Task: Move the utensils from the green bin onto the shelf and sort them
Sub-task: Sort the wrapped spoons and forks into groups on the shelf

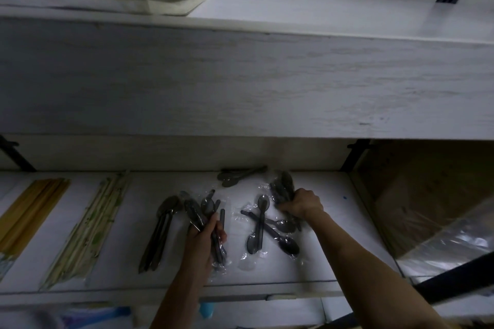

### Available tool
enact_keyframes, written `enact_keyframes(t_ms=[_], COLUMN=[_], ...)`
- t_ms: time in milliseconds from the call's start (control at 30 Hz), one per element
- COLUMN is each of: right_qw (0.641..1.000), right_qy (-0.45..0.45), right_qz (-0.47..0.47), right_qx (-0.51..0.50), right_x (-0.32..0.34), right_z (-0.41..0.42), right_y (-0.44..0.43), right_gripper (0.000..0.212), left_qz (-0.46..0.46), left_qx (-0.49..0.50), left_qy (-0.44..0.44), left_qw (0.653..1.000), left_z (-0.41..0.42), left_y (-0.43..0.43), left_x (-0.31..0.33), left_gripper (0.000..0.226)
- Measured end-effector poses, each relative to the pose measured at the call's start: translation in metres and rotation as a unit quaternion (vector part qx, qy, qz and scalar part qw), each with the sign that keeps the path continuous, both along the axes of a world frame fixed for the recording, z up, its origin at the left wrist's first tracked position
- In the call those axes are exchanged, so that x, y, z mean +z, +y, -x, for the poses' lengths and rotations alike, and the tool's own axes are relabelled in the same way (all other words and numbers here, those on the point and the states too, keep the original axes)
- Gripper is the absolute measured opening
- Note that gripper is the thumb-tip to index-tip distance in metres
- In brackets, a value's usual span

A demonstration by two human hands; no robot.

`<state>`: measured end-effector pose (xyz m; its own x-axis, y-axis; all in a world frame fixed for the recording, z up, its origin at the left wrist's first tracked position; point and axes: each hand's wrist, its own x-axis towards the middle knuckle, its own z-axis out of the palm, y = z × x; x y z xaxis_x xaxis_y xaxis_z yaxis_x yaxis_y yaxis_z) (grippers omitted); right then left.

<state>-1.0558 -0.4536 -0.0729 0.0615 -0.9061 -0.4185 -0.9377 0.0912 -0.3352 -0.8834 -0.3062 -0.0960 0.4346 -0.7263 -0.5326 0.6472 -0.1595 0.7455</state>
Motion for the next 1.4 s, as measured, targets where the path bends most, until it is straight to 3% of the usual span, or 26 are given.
enact_keyframes(t_ms=[167, 300, 433, 633, 733, 833, 933, 1100, 1400], right_qw=[0.999, 0.996, 0.993, 0.985, 0.99, 0.991, 0.993, 0.997, 0.995], right_qy=[-0.017, -0.051, -0.083, -0.159, -0.141, -0.133, -0.112, -0.067, -0.075], right_qz=[-0.029, -0.071, -0.082, 0.018, 0.0, -0.006, 0.008, 0.035, 0.04], right_qx=[0.008, 0.025, 0.001, -0.064, -0.026, -0.014, -0.025, -0.027, -0.045], right_x=[0.009, 0.02, 0.026, 0.033, 0.03, 0.01, 0.0, 0.001, 0.007], right_z=[0.006, 0.016, 0.034, 0.041, 0.015, -0.013, -0.026, -0.03, -0.028], right_y=[-0.009, -0.015, -0.017, 0.001, 0.037, 0.065, 0.076, 0.074, 0.066], right_gripper=[0.056, 0.019, 0.025, 0.029, 0.027, 0.046, 0.051, 0.038, 0.041], left_qz=[-0.002, -0.01, 0.0, 0.023, 0.034, 0.026, 0.006, 0.012, 0.003], left_qx=[-0.008, -0.011, -0.021, -0.015, -0.007, -0.014, -0.026, 0.012, 0.017], left_qy=[-0.002, -0.009, -0.005, -0.031, -0.032, -0.041, -0.034, -0.009, -0.039], left_qw=[1.0, 1.0, 1.0, 0.999, 0.999, 0.999, 0.999, 1.0, 0.999], left_z=[-0.004, -0.003, -0.002, 0.001, 0.004, 0.004, 0.0, -0.008, -0.023], left_y=[0.003, 0.003, -0.001, -0.004, -0.004, -0.003, 0.003, 0.013, 0.029], left_x=[-0.002, -0.003, -0.009, -0.01, -0.008, -0.007, -0.004, 0.001, 0.002], left_gripper=[0.018, 0.017, 0.022, 0.02, 0.015, 0.017, 0.027, 0.017, 0.019])
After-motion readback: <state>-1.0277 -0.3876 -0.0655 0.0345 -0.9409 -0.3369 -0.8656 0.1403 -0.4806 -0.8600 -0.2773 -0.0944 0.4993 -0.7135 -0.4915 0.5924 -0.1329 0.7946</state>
